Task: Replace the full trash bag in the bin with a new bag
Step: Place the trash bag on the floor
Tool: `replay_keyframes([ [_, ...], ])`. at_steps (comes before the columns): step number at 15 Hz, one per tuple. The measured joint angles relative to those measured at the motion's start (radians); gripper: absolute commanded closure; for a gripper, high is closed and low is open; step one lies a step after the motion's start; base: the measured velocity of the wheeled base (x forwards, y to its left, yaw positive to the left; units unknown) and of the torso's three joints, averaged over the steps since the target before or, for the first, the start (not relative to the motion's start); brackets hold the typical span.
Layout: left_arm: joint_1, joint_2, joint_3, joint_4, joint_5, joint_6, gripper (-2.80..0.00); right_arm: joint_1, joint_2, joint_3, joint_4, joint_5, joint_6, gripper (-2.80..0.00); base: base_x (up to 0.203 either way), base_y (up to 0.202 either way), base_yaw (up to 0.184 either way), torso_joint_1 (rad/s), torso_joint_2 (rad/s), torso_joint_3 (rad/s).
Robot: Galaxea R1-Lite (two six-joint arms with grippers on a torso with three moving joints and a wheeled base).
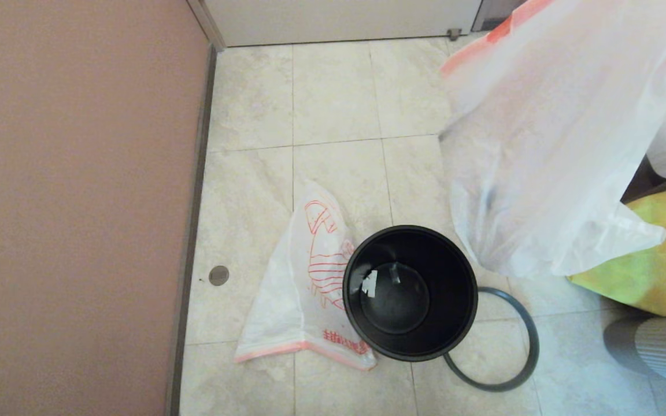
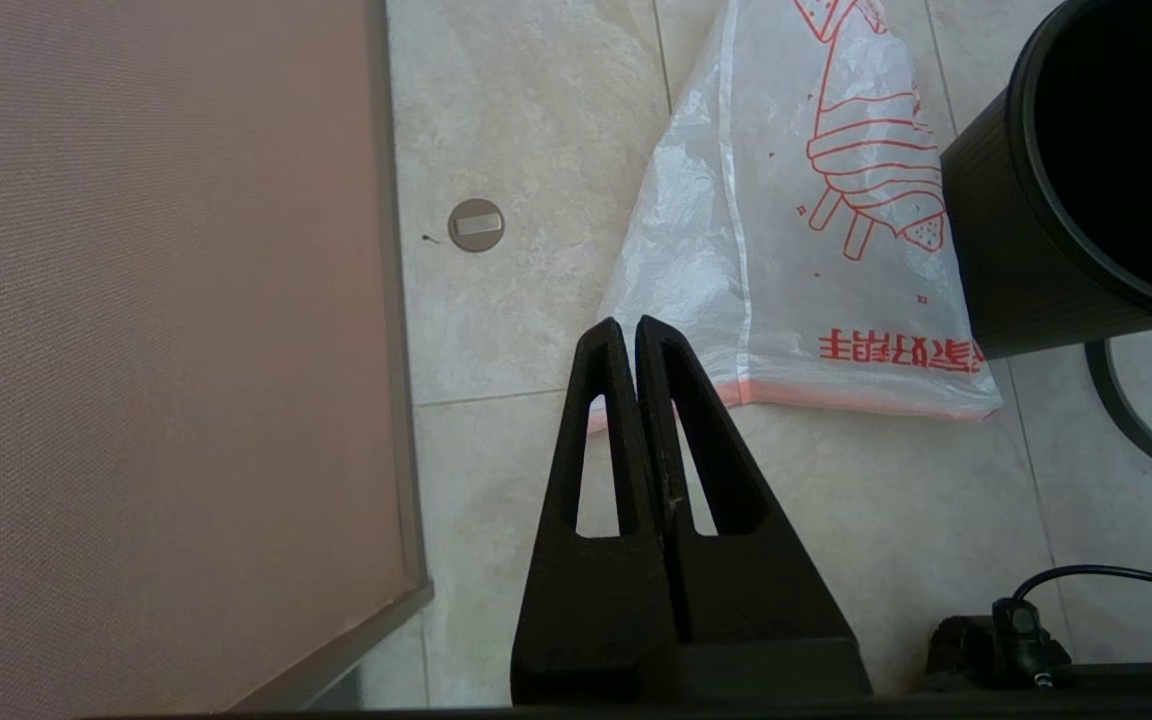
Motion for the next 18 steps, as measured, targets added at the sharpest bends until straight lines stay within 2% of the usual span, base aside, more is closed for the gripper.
replay_keyframes([
  [2,0.0,0.0,0.0,0.0,0.0,-0.001,0.0,-0.028,0.019,-0.009,-0.042,0.0,0.029,0.0,0.0,0.0,0.0,0.0,0.0,0.0],
  [7,0.0,0.0,0.0,0.0,0.0,0.0,0.0,-0.157,0.168,0.08,-0.076,-0.003,0.025,0.0,0.0,0.0,0.0,0.0,0.0,0.0],
  [11,0.0,0.0,0.0,0.0,0.0,0.0,0.0,-0.266,0.361,0.185,-0.272,0.0,0.025,0.0,0.0,0.0,0.0,0.0,0.0,0.0],
  [14,0.0,0.0,0.0,0.0,0.0,0.0,0.0,-0.299,0.489,0.254,-0.373,-0.004,0.017,0.0,0.0,0.0,0.0,0.0,0.0,0.0],
  [18,0.0,0.0,0.0,0.0,0.0,0.0,0.0,-0.33,0.637,0.276,-0.406,-0.034,0.02,0.0,0.0,0.0,0.0,0.0,0.0,0.0],
])
